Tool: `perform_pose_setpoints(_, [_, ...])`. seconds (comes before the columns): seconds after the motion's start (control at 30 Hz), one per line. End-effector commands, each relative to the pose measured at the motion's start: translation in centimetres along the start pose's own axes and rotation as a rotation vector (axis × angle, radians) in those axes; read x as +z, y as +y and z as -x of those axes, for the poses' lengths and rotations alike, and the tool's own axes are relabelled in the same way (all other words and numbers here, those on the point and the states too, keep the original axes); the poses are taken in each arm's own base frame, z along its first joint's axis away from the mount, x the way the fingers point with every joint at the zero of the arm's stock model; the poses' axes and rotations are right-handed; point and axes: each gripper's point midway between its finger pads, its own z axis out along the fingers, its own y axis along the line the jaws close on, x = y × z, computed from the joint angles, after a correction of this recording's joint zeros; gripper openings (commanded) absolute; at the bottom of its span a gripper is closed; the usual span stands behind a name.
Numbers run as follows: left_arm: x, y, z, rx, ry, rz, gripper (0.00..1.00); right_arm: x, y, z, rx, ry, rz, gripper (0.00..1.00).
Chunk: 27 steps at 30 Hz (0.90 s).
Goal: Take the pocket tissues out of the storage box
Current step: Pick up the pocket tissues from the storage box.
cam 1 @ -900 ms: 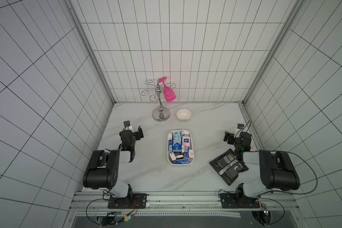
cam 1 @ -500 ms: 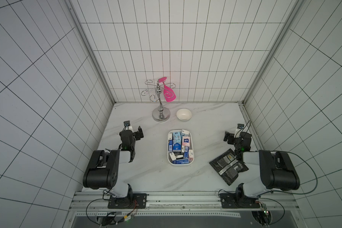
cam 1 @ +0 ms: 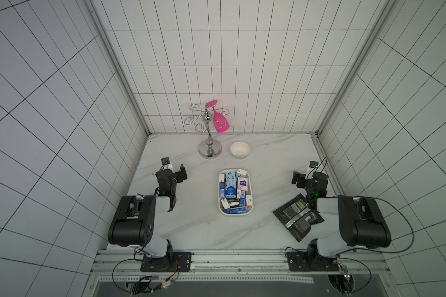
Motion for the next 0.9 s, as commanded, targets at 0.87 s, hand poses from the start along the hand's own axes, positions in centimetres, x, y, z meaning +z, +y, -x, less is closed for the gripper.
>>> perform_pose_setpoints(0.87, [-3.1, -11.1, 8.0, -0.246, 0.411, 0.003, 0.98, -11.3, 22.3, 7.2, -0.376, 0.358, 0.568, 0.98])
